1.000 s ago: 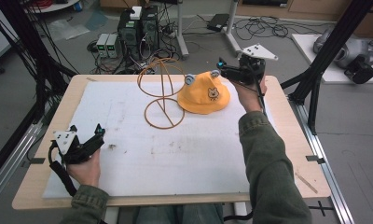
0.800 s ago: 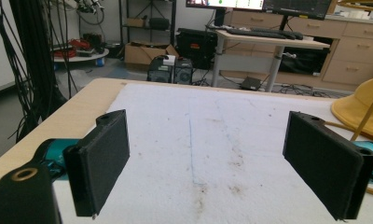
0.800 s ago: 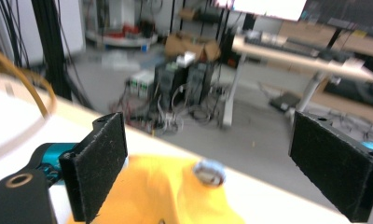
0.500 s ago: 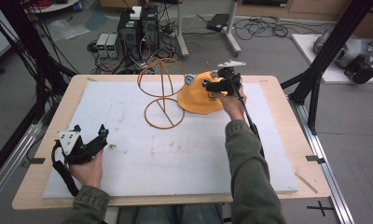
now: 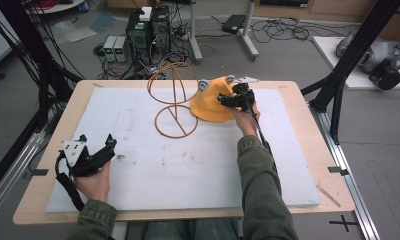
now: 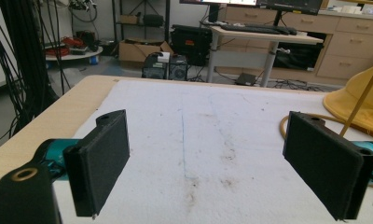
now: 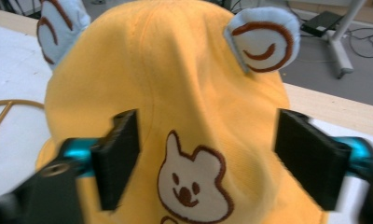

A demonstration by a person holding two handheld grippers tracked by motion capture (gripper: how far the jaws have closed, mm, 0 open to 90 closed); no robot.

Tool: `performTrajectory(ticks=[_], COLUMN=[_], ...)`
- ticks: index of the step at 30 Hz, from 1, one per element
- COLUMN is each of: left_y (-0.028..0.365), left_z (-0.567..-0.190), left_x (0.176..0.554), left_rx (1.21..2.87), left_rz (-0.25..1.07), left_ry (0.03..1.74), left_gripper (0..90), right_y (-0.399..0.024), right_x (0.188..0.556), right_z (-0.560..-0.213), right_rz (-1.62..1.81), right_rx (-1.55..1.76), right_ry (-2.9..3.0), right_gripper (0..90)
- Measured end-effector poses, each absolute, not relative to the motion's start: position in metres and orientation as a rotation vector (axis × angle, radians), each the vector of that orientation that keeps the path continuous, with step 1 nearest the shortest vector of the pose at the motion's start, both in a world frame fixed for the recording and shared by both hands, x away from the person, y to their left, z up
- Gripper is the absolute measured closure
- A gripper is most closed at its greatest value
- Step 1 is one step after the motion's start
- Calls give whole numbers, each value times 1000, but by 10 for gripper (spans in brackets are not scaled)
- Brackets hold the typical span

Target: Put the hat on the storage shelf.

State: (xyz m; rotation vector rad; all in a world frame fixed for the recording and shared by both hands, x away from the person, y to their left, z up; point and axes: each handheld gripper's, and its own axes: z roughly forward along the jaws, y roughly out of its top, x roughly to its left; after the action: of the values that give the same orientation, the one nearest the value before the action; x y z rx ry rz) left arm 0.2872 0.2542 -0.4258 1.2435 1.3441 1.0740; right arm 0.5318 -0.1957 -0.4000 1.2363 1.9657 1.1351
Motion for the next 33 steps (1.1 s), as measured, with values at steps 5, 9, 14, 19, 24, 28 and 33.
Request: performTrajectory(ticks=[5,9,14,19,24,28,33], left_y=[253,254,255,254,253,253,252], left_z=[-425,-426,-425,-425,-424,-424,-423], left_x=[286,287,286,286,285,285,285], left_rx=[1247,1249,1241,1243,1238,1235,1235], left_rz=[1079,1076,1079,1080,1084,1083,1079], left_ry=[1332,1335,1334,1332,1326,1323,1320], left_gripper=[148,148,148,148,148,148,148], right_y=[-193,-193,-193,-199,-209,-215,-224], right_x=[534,531,527,523,518,512,502], right_z=[-407,-406,-403,-398,-392,-381,-362], right_rz=[1134,1152,1112,1133,1175,1197,1274], right_rx=[1254,1243,1293,1291,1315,1312,1326], right_ry=[2001,1976,1956,1939,1886,1839,1751], right_gripper=[398,813,878,877,877,877,876])
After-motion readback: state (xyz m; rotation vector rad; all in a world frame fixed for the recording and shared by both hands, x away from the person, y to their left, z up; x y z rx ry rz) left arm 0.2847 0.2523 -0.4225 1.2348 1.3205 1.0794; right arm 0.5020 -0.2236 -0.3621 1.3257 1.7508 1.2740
